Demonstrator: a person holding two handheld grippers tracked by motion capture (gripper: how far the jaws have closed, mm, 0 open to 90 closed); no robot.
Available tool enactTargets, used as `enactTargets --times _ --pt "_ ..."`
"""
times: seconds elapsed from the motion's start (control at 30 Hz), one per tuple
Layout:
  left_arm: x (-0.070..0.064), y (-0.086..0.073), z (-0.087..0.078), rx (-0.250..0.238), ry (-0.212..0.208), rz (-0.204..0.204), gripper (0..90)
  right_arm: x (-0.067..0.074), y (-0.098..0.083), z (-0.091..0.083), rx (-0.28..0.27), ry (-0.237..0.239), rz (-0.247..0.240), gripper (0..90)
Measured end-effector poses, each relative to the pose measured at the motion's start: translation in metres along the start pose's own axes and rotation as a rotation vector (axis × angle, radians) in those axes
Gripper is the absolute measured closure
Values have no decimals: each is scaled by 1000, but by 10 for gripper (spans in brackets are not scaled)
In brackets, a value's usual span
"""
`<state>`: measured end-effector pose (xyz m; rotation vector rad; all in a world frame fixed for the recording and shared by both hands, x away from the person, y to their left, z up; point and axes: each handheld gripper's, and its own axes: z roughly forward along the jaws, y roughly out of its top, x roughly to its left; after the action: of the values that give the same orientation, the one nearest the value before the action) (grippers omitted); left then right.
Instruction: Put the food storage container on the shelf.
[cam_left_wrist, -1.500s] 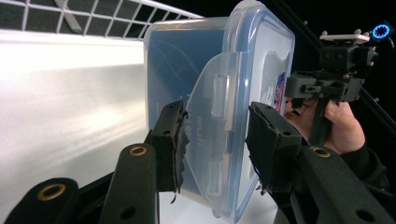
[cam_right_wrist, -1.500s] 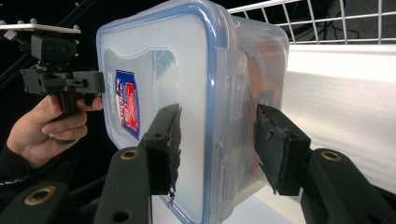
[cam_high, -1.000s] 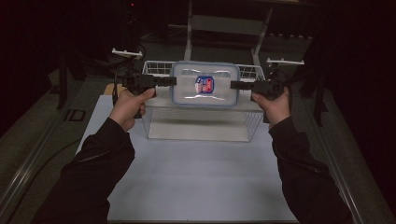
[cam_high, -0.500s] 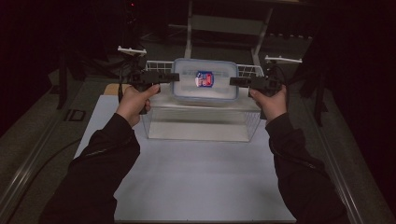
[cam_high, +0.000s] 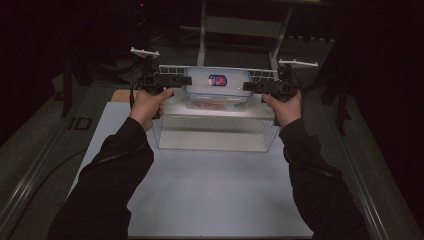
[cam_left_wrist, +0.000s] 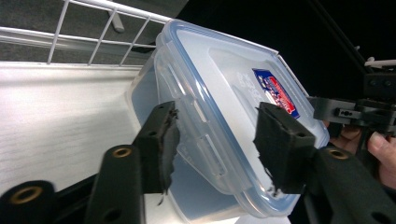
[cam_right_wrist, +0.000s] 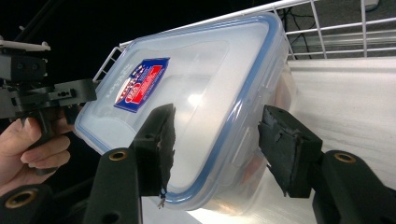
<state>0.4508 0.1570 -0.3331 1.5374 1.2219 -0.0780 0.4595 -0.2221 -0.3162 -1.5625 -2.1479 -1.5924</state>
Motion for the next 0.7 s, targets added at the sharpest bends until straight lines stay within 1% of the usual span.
enactTargets --times 0.07,0.13,0.17,0.2,0.23,0.3,0.37,0.4,0.43,0.5,0.53,0.6,0.63,0.67,0.7 --pt "-1 -1 -2 -8 6 19 438 1 1 -1 -4 -5 -14 437" --pt "-3 -4 -4 -23 0 43 391 2 1 -5 -21 -16 -35 420" --pt "-4 -5 -6 -38 -2 56 376 3 1 -8 -31 -17 -48 418" --pt "-5 -7 -8 -51 -9 75 362 4 1 -10 -37 -19 -59 418" --pt "-6 -9 -11 -61 -19 99 320 6 0 -13 -43 -18 -67 418" --pt "-9 -13 -15 -81 -29 142 264 11 -2 -17 -44 -15 -103 411" --pt "-11 -18 -19 -93 -41 162 230 15 -4 -22 -55 -16 -129 412" --pt "-12 -21 -21 -98 -59 174 201 18 -6 -24 -60 -12 -138 412" --pt "-13 -24 -23 -97 -67 200 165 21 -7 -26 -64 -10 -153 414" --pt "-17 -29 -27 -104 -55 244 146 25 -10 -29 -63 -1 -173 424" --pt "-19 -32 -28 -110 -57 255 139 28 -13 -31 -66 10 -178 430" --pt "-22 -38 -32 -131 -71 277 65 32 -17 -32 -59 28 -197 458" --pt "-24 -41 -34 -134 -59 290 23 34 -20 -32 -58 36 -207 461" --pt "-25 -45 -36 -147 -47 304 5 36 -23 -32 -55 43 -213 469" --pt "-26 -50 -37 -148 -39 313 3 38 -26 -31 -48 49 -219 481"
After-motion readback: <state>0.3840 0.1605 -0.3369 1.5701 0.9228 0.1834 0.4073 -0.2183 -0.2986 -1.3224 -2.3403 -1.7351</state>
